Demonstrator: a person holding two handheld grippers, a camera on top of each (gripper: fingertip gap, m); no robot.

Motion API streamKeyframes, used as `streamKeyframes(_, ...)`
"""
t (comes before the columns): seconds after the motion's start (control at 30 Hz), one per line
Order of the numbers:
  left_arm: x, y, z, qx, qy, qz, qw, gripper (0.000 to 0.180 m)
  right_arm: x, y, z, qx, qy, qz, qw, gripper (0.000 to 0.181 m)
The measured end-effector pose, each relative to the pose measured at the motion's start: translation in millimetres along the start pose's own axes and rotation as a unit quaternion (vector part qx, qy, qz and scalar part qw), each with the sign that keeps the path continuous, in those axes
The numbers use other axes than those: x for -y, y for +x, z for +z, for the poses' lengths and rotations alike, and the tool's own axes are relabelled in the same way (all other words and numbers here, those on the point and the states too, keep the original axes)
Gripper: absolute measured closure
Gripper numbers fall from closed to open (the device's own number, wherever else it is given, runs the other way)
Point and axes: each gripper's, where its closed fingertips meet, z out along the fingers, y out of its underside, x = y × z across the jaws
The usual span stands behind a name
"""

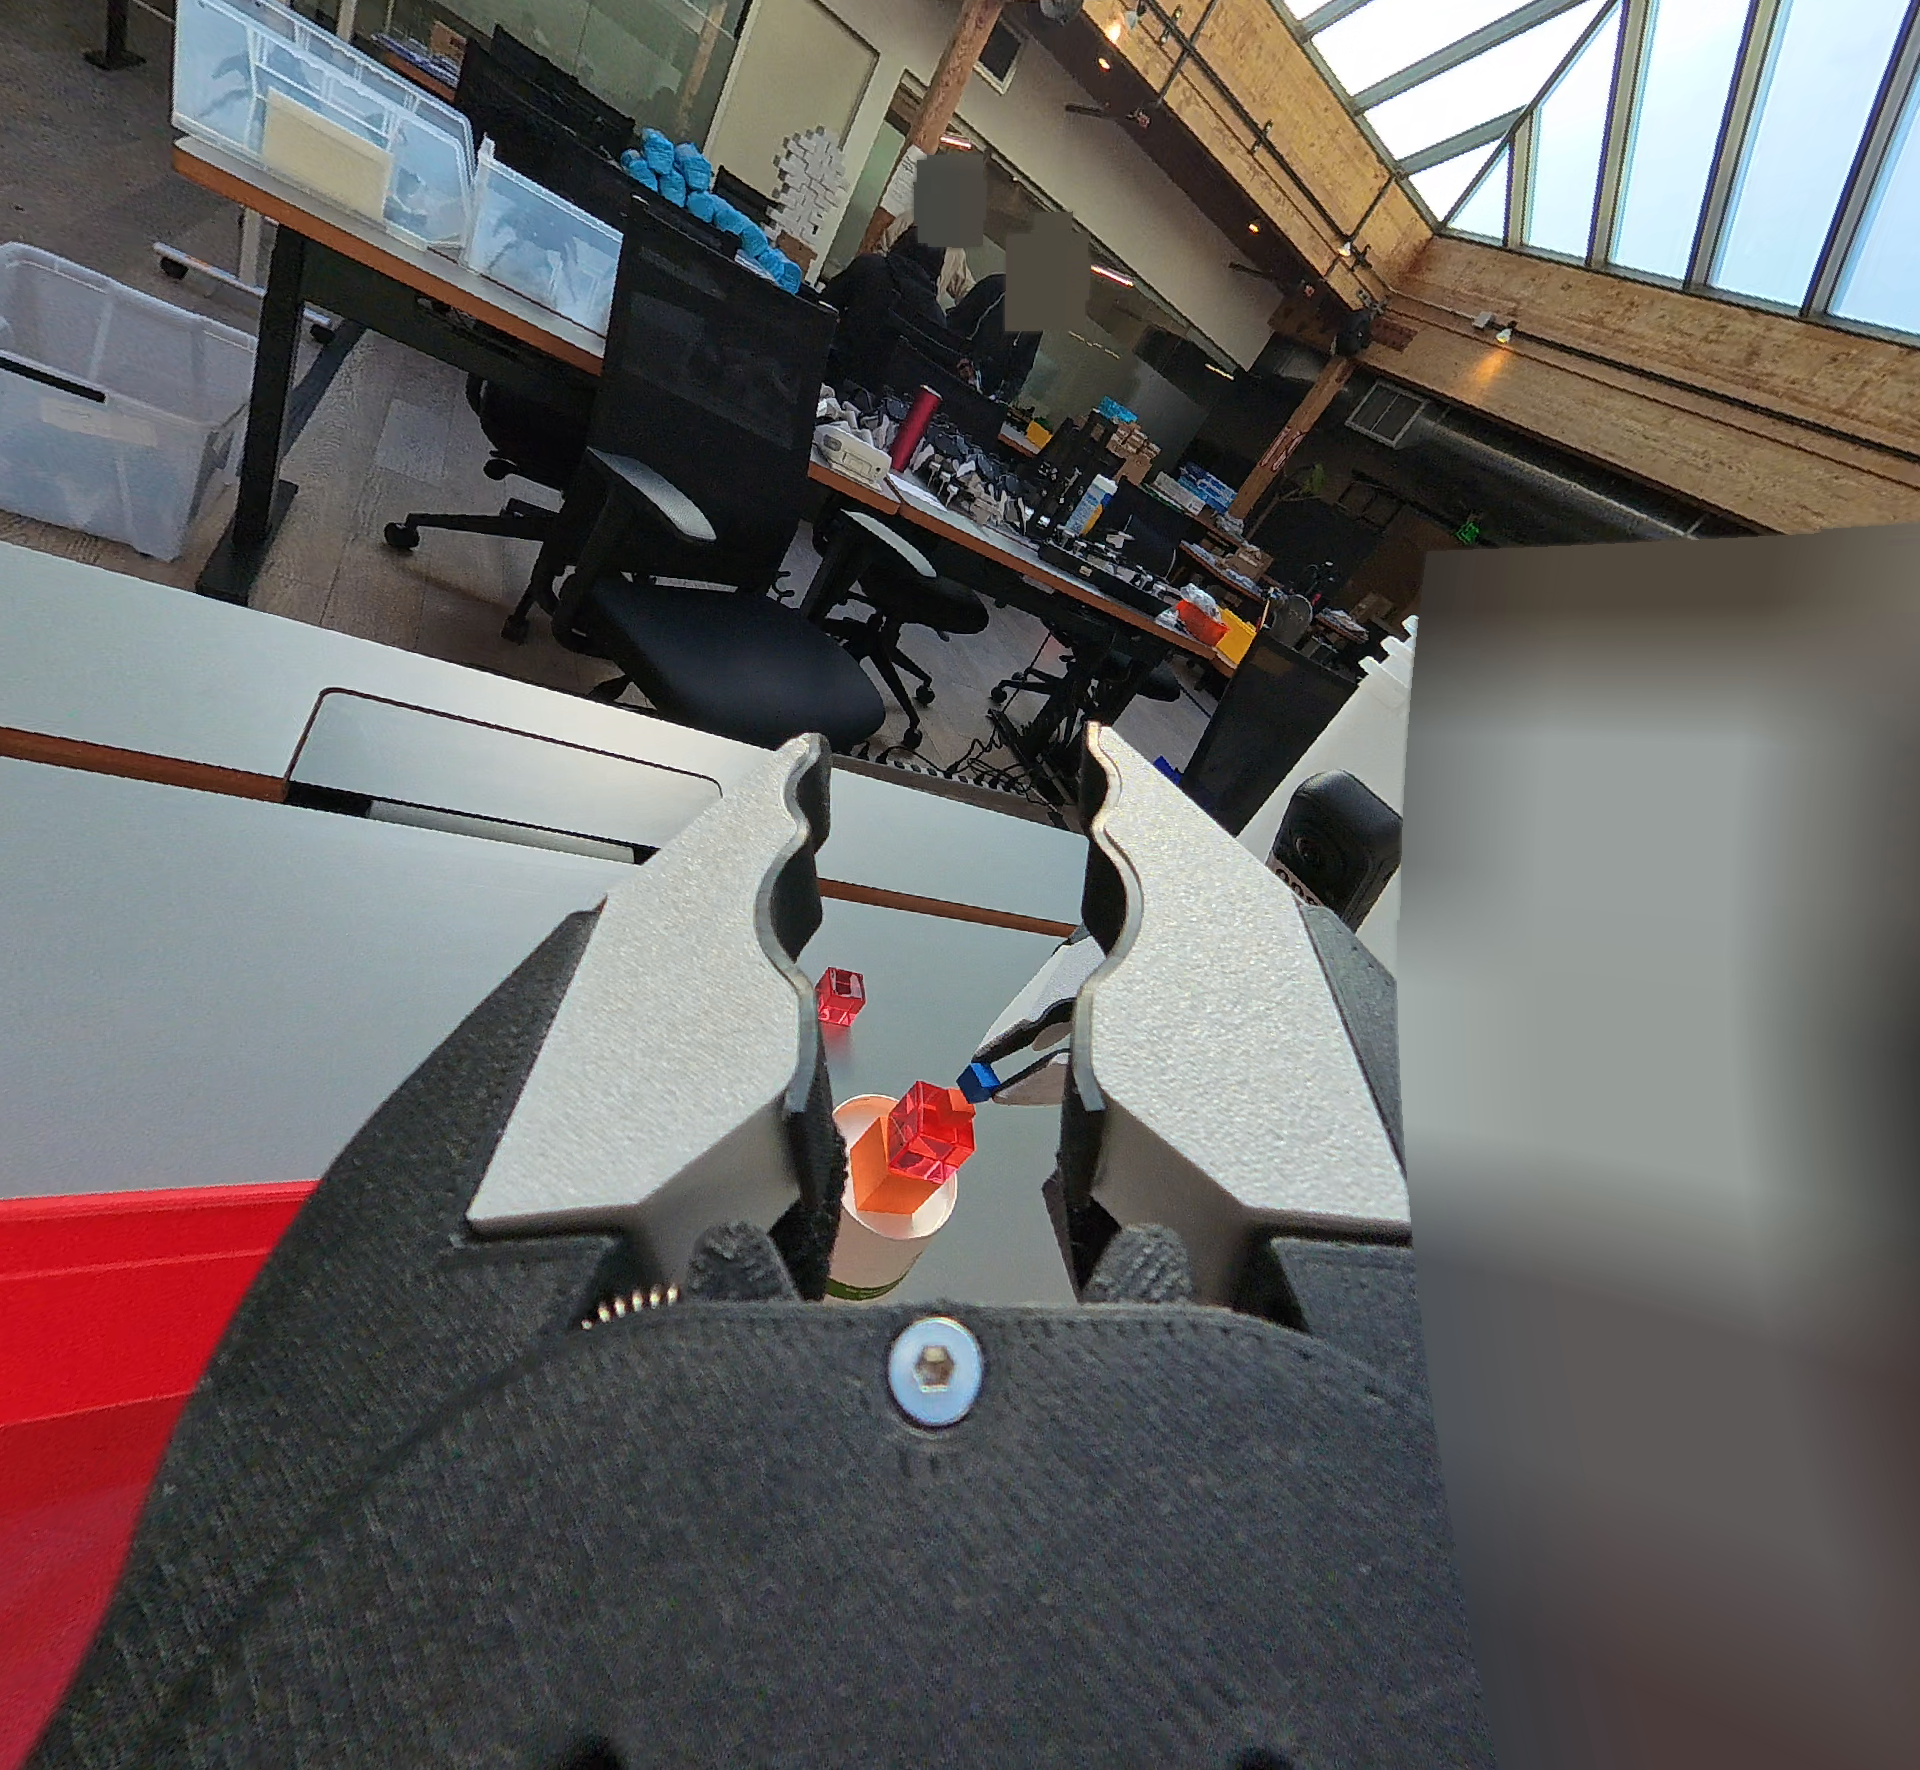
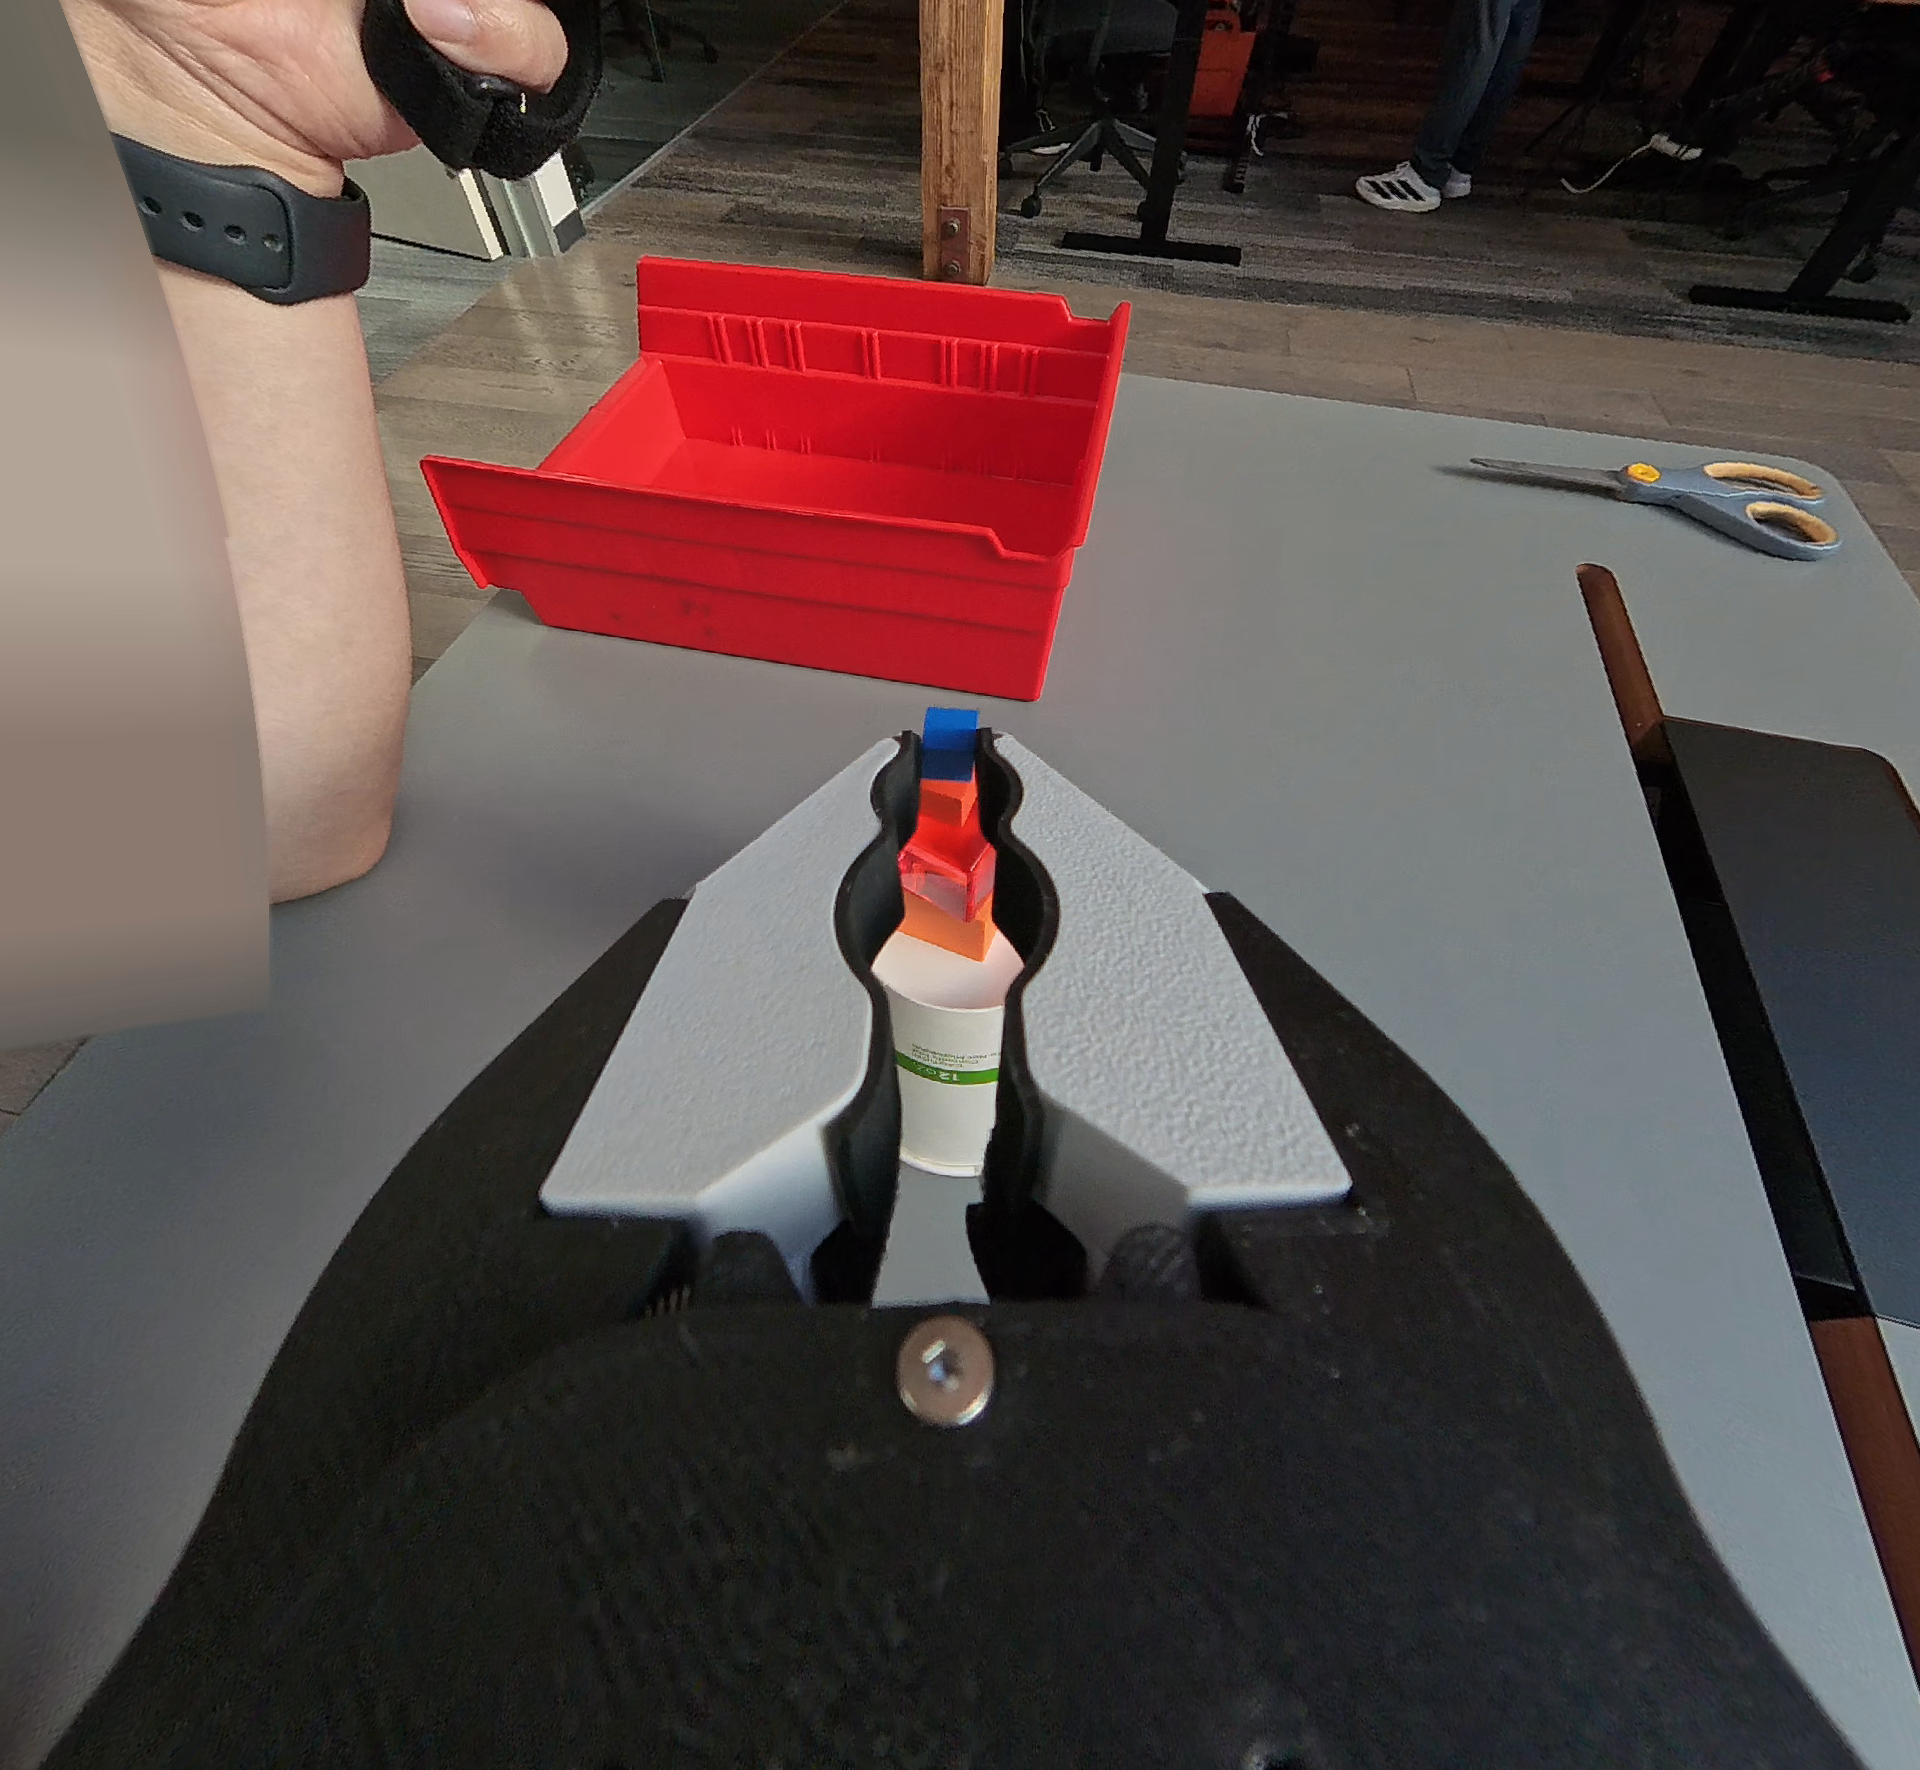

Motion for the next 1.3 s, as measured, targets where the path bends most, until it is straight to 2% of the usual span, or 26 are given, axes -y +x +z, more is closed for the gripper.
streamKeyframes(0.4, 0, 3, 0, -0.008, 0.002, 0.002, 1.0, 0.138, -3, 0, 0, 0.005, -0.007, -0.003, 1.0, 0.172)
streamKeyframes(0.53, 3, 2, -1, -0.005, 0.008, 0.003, 1.0, 0.138, 4, 0, -7, 0.002, 0.01, -0.006, 1.0, 0.16)
streamKeyframes(0.63, 3, 2, -2, -0.004, 0.011, 0.002, 1.0, 0.138, 6, 1, -14, 0.007, 0.029, 0.002, 1.0, 0.166)
streamKeyframes(0.73, 3, 3, -2, -0.006, 0.009, 0.002, 1.0, 0.138, -6, 15, -20, -0.028, 0.002, 0.02, 0.999, 0.164)
streamKeyframes(0.8, 4, 5, -2, -0.01, 0.011, 0.003, 1.0, 0.138, -7, 27, -31, -0.079, 0.024, 0.045, 0.996, 0.164)
streamKeyframes(0.9, 5, 8, -2, -0.017, 0.014, 0.006, 1.0, 0.138, -37, 46, -56, -0.21, 0.046, 0.125, 0.968, 0.162)
streamKeyframes(1.0, 3, 7, -1, -0.023, 0.009, -0.001, 1.0, 0.138, -86, 34, -86, -0.376, 0.036, 0.162, 0.912, 0.164)
streamKeyframes(1.03, 3, 6, -1, -0.026, 0.01, -0.006, 1.0, 0.138, -100, 15, -87, -0.385, 0.015, 0.156, 0.91, 0.167)
streamKeyframes(1.13, 5, 4, -3, -0.032, 0.014, -0.013, 0.999, 0.138, -161, -43, -95, -0.406, -0.139, 0.176, 0.886, 0.168)
streamKeyframes(1.17, 7, 5, -4, -0.034, 0.019, -0.013, 0.999, 0.139, -175, -57, -101, -0.416, -0.169, 0.178, 0.875, 0.168)
streamKeyframes(1.23, 8, 9, -4, -0.039, 0.023, -0.01, 0.999, 0.139, -198, -76, -105, -0.427, -0.187, 0.217, 0.858, 0.161)
streamKeyframes(1.3, 5, 14, -2, -0.043, 0.015, -0.004, 0.999, 0.139, -207, -86, -96, -0.415, -0.171, 0.287, 0.846, 0.15)
